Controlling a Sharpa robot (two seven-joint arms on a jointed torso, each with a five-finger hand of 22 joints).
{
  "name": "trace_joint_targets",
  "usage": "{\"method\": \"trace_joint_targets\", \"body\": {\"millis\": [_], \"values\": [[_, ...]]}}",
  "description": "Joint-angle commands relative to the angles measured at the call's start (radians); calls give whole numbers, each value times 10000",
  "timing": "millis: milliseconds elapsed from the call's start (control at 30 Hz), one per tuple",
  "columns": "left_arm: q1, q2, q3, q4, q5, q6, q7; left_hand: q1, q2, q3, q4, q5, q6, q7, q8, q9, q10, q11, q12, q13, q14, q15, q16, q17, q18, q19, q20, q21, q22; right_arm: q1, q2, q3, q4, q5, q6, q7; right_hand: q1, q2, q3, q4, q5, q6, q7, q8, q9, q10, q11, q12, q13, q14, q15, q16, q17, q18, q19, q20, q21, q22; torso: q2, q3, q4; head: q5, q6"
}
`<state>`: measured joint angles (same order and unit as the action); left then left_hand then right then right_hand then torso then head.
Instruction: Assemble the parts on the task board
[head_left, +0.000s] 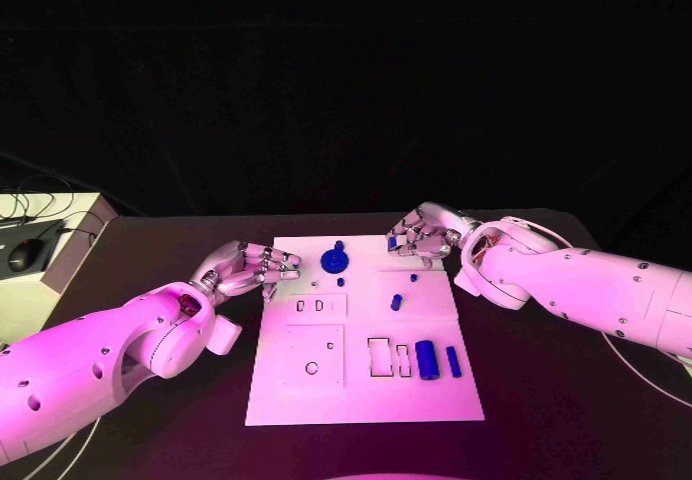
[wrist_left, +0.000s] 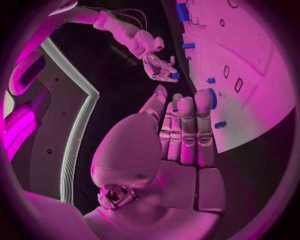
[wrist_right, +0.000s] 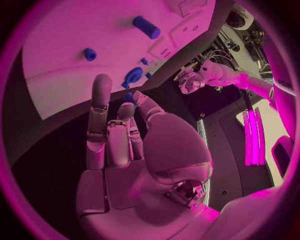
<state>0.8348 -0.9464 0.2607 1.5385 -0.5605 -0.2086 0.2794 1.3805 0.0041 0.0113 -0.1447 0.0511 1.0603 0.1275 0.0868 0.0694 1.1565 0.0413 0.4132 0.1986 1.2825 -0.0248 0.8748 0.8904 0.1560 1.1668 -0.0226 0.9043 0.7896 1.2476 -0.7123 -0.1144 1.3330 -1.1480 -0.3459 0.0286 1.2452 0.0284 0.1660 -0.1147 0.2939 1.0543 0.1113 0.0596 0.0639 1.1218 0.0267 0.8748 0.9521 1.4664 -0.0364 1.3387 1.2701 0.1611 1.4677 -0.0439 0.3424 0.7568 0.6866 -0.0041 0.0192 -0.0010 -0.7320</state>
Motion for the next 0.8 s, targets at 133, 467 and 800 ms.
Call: {"method": "trace_joint_targets", "body": {"millis": [133,467,800], "values": [[-1,14,5,20,77,18,69,-25,98,46,-8,-14,21,3,-51,-6,49,8,-31,-6,70,2,-36,-6,273,-44,-12,-55,-2,-7,244,-73,692,4,-404,-1691,-8,-29,1,-62,-44,227,220,67,10,5,-50,-64,-12,28,-49,-54,-28,78,376,-73,11,-23,-74,-73,25,240,-156],[6,29,5,-36,167,-149,59,-27,87,32,-12,-14,30,-2,-46,-6,63,5,-27,-25,75,-1,-43,-1,273,-35,-14,-68,10,-163,701,-186,1555,-613,-657,-3322,-48,-71,-3,-125,-2,212,226,64,8,6,-52,-97,-45,19,-59,-145,-131,60,380,-84,-21,-67,-119,-158,47,348,-279],[9,75,5,-59,178,-181,19,-44,81,20,-2,-14,38,-8,-42,-5,74,1,-17,-28,79,-3,-45,2,272,-30,-15,-73,17,-313,965,-212,2059,-888,-630,-4241,-101,-113,-16,-133,27,205,226,64,8,57,-55,-54,-24,35,-63,-133,-132,60,393,-94,1,-72,-108,-143,33,444,-288]]}}
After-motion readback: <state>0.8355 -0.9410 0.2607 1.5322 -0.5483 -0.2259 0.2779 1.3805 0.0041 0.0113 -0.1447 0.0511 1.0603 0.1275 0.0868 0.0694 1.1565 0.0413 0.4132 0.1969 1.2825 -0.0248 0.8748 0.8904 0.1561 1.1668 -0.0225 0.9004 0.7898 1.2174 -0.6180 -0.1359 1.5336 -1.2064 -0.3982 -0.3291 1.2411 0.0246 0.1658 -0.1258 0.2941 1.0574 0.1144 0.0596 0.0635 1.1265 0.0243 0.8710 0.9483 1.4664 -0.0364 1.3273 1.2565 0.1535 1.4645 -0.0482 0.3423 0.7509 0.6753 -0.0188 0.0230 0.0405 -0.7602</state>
